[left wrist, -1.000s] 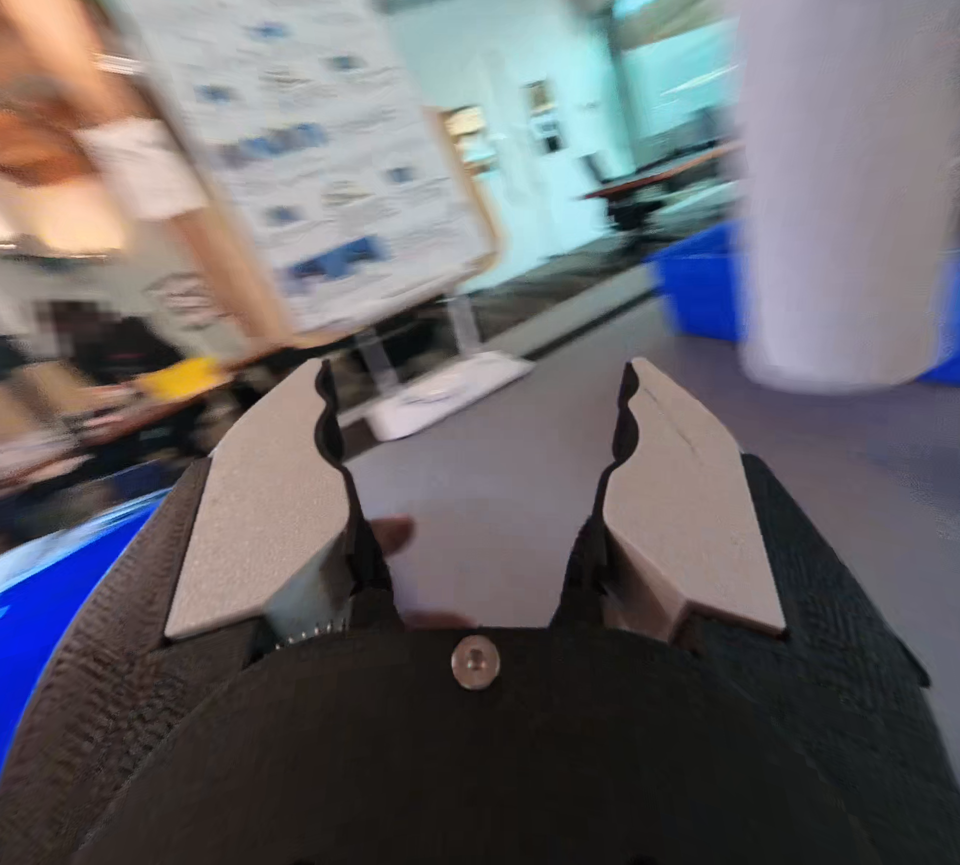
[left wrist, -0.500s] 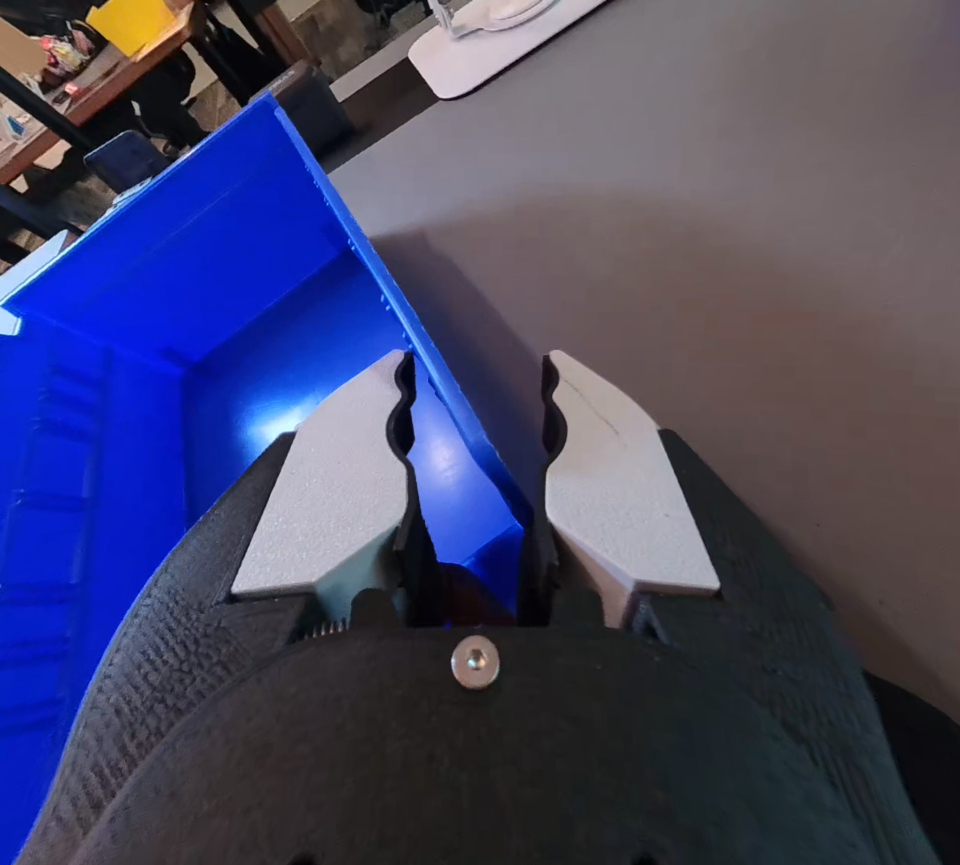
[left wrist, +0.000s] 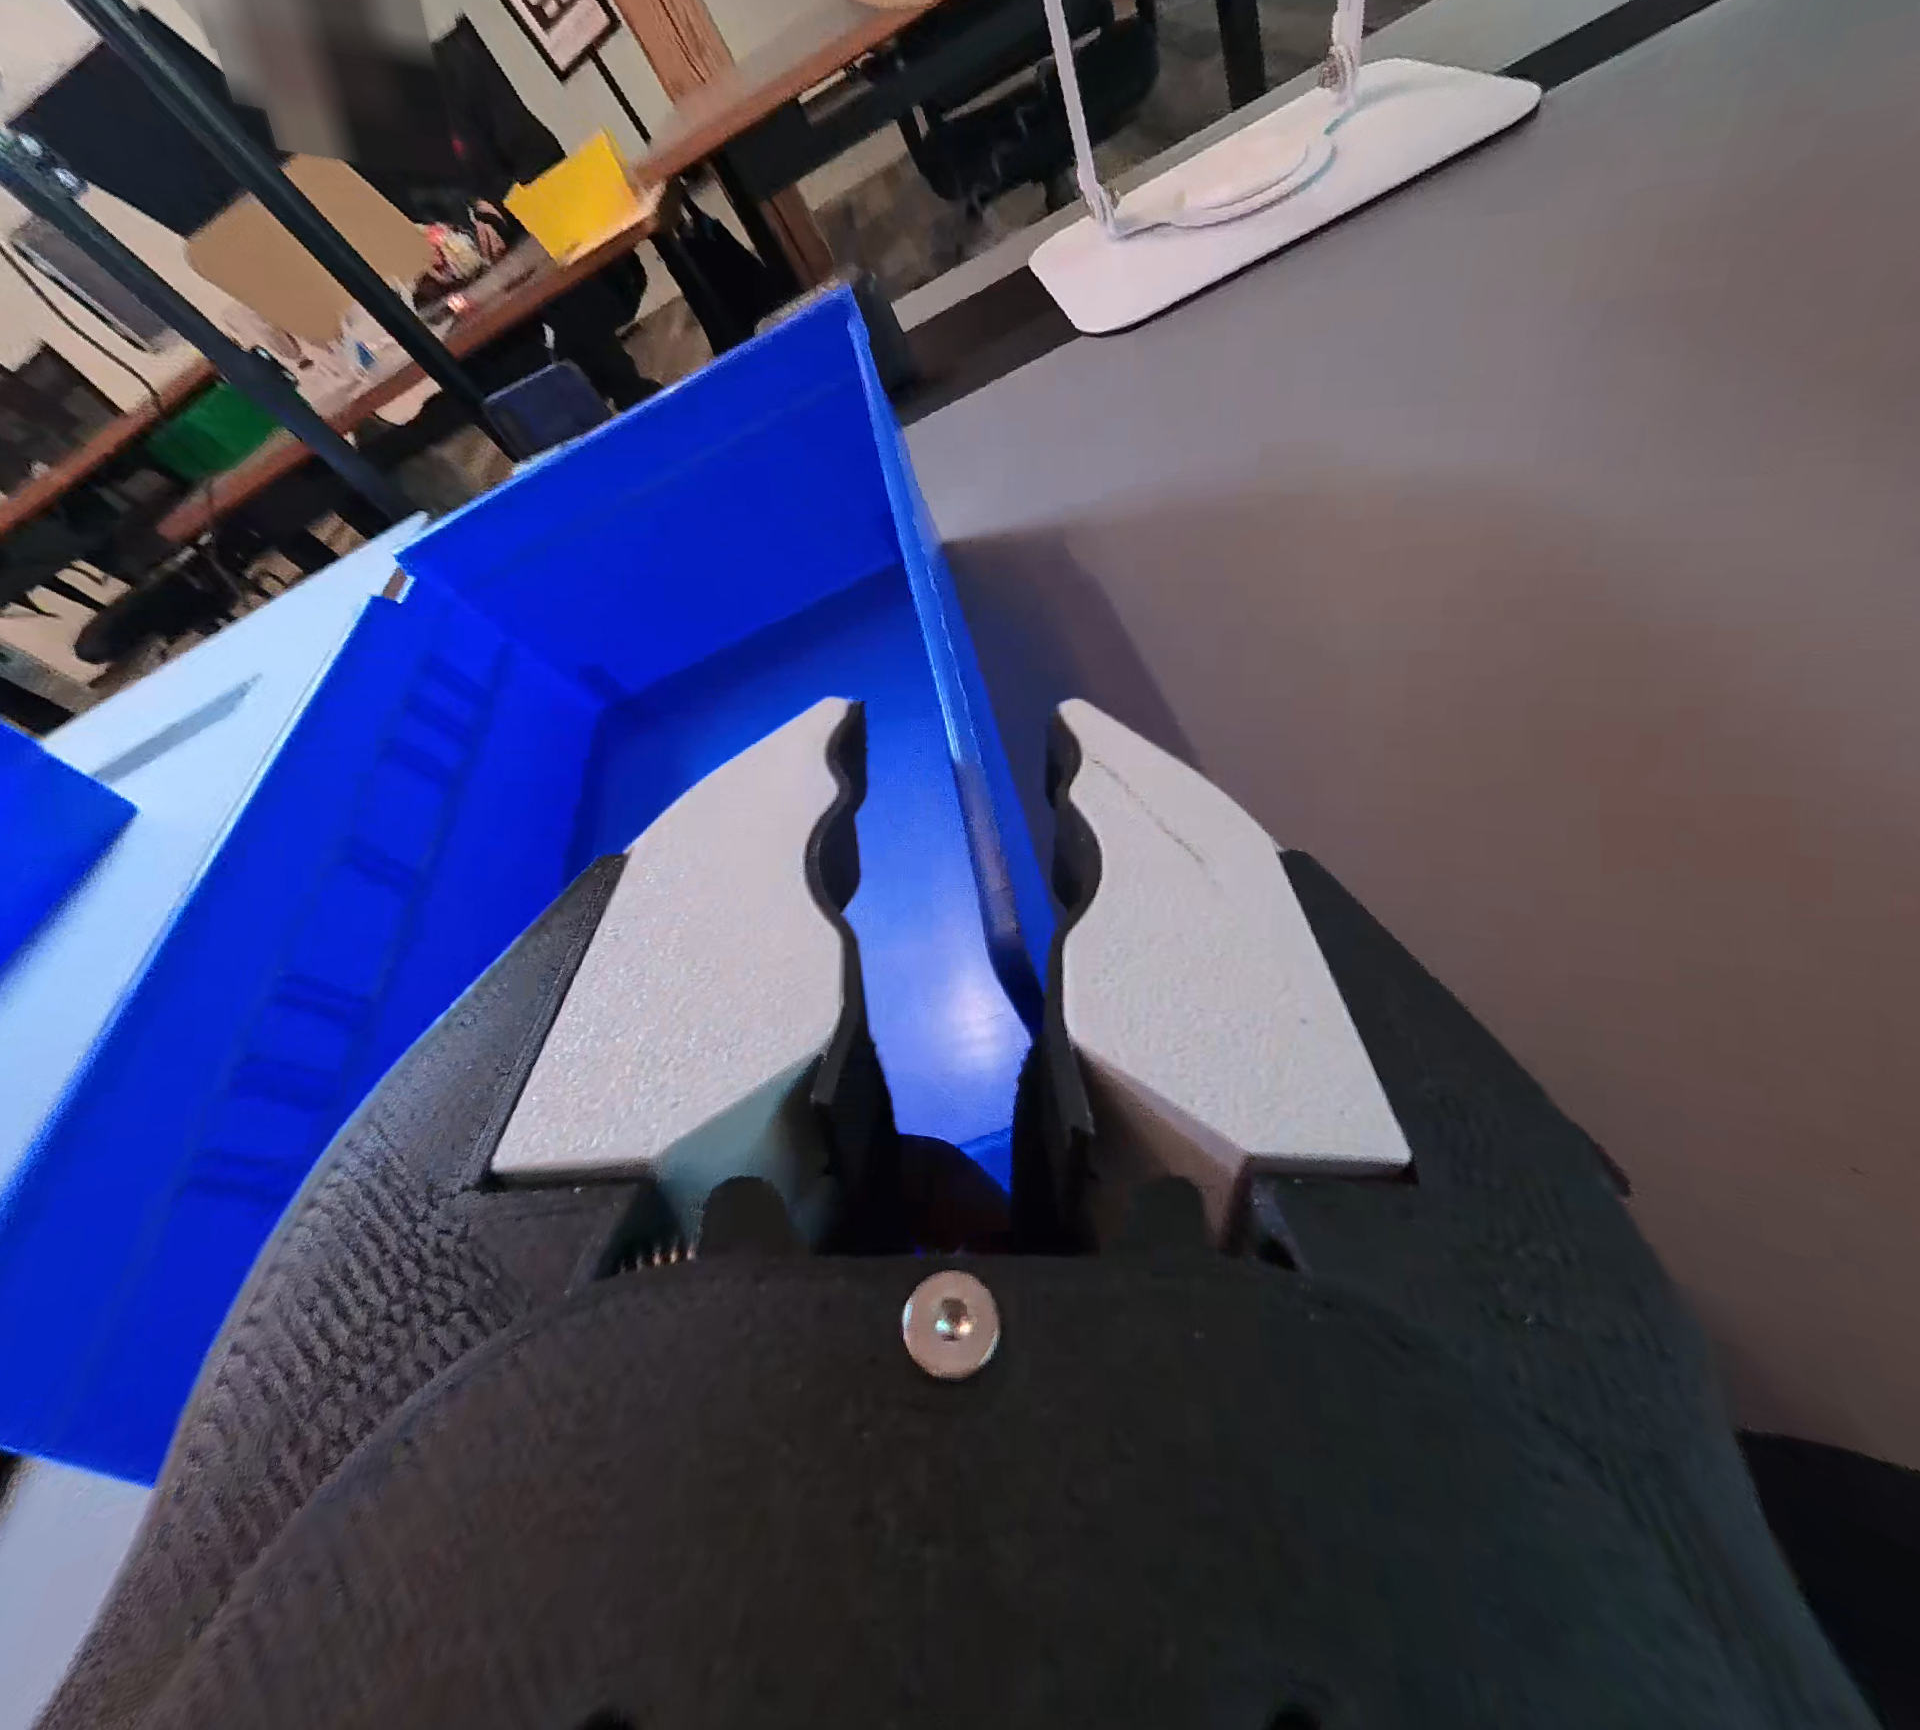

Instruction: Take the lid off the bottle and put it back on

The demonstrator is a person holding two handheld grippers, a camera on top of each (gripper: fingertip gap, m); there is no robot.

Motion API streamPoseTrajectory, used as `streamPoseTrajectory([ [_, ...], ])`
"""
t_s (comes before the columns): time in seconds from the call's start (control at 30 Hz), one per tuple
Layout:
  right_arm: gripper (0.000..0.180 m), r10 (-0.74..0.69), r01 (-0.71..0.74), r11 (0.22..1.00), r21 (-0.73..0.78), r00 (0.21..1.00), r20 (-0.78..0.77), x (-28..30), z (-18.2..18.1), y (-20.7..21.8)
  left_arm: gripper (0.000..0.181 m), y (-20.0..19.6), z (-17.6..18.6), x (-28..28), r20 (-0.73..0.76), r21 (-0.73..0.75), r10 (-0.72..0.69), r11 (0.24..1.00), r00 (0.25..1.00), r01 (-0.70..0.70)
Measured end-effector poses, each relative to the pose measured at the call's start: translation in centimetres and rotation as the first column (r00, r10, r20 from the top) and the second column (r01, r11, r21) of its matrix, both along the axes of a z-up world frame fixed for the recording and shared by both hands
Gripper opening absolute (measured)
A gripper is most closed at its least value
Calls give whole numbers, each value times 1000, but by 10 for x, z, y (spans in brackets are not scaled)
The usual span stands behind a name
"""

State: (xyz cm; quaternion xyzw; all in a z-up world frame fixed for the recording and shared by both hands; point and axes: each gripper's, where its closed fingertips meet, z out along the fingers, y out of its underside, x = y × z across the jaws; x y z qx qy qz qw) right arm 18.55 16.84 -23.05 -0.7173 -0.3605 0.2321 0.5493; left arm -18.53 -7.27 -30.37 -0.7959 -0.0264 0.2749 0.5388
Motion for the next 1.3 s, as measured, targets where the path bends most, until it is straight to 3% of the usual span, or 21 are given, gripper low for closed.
streamPoseTrajectory([
  [0.1, 108, 85, -85, 996, -16, 996, 28, -11, -23, -38, 34, 1, -9, 0, 17, -58, -11, 998, 1000, 12],
  [0.2, 114, 75, -43, 983, -178, 981, 179, -11, -71, -52, 20, 1, -22, 3, 86, -122, -14, 992, 996, 24],
  [0.27, 108, 61, -14, 978, -208, 972, 225, -12, -91, -52, 16, -1, -22, 2, 96, -122, 11, 993, 995, 1],
  [0.33, 84, 55, -7, 982, -188, 966, 252, -16, -100, -51, 14, -2, -22, 0, 100, -116, 33, 993, 994, -22],
  [0.43, 22, -101, 122, 992, -33, 923, 372, -5, -102, -33, 14, -2, -21, 0, 98, -100, 35, 995, 995, -26],
  [0.53, 19, -123, 129, 992, 12, 906, 406, -4, -101, -32, 32, -2, -16, -3, 80, -63, 23, 998, 997, -18],
  [0.6, 21, -83, 93, 996, -12, 932, 353, -8, -101, -33, 16, 1, -18, 1, 100, -71, -4, 997, 995, 11],
  [0.83, 26, 44, -46, 999, -4, 923, 383, -37, -102, -51, 4, 14, -18, 17, 149, -32, -90, 995, 985, 96],
  [0.97, 28, 188, -186, 982, -38, 923, 335, -71, -101, -75, 4, 25, -18, 36, 164, -24, -161, 986, 973, 167],
  [1.3, 27, 371, -382, 923, -35, 867, 333, -135, -101, -129, 4, 49, -19, 71, 154, -39, -216, 974, 964, 224],
])
